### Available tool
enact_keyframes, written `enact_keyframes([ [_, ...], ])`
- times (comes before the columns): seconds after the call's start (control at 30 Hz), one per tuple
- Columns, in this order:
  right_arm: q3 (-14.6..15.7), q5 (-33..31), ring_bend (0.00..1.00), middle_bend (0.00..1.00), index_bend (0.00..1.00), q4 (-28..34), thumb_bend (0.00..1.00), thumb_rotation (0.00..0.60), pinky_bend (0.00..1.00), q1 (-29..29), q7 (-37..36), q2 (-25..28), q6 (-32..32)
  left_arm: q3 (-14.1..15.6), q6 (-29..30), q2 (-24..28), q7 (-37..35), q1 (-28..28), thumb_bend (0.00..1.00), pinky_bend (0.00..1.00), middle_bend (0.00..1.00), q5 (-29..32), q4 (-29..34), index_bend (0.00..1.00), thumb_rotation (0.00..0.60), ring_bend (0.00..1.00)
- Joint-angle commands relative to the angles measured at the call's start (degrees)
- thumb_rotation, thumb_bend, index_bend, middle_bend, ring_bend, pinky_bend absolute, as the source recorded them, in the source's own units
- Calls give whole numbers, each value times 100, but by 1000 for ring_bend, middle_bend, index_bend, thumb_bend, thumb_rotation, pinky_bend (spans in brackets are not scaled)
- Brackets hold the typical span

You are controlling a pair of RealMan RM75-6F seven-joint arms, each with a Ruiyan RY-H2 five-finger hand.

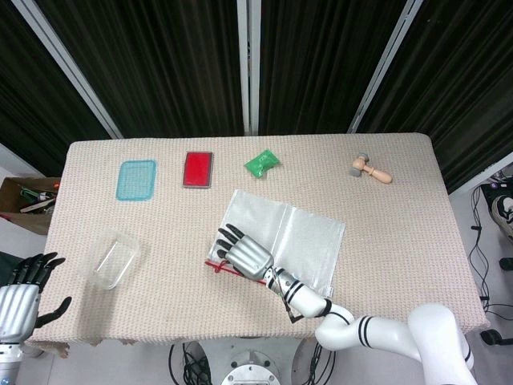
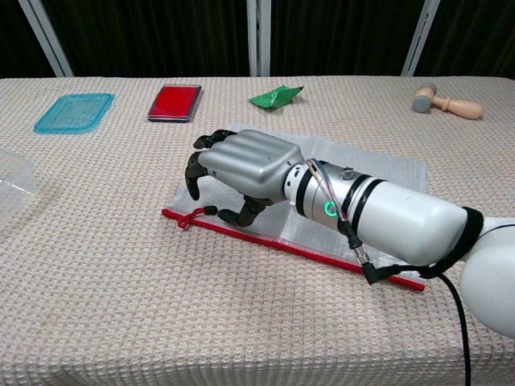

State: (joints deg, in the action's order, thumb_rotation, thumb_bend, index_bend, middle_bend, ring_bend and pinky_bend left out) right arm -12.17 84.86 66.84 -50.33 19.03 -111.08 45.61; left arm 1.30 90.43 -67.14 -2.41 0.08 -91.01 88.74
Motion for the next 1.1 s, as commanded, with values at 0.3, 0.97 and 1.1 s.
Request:
enact_keyframes([
  [0.3, 103, 32, 0, 212, 430, -546, 353, 600, 0, -281, -241, -365, 90, 13, 22, -5, -171, 26, 221, 134, 135, -14, -85, 195, 600, 104],
  [0.97, 238, 214, 0, 283, 658, -822, 443, 600, 0, -434, -419, -500, 542, 3, -36, -61, -300, -32, 218, 133, 135, -79, -104, 191, 600, 104],
  [1.1, 317, 444, 0, 273, 704, -538, 465, 600, 0, -347, -326, -282, 951, 3, -265, -96, -753, -291, 204, 134, 135, -303, -96, 191, 600, 104],
])
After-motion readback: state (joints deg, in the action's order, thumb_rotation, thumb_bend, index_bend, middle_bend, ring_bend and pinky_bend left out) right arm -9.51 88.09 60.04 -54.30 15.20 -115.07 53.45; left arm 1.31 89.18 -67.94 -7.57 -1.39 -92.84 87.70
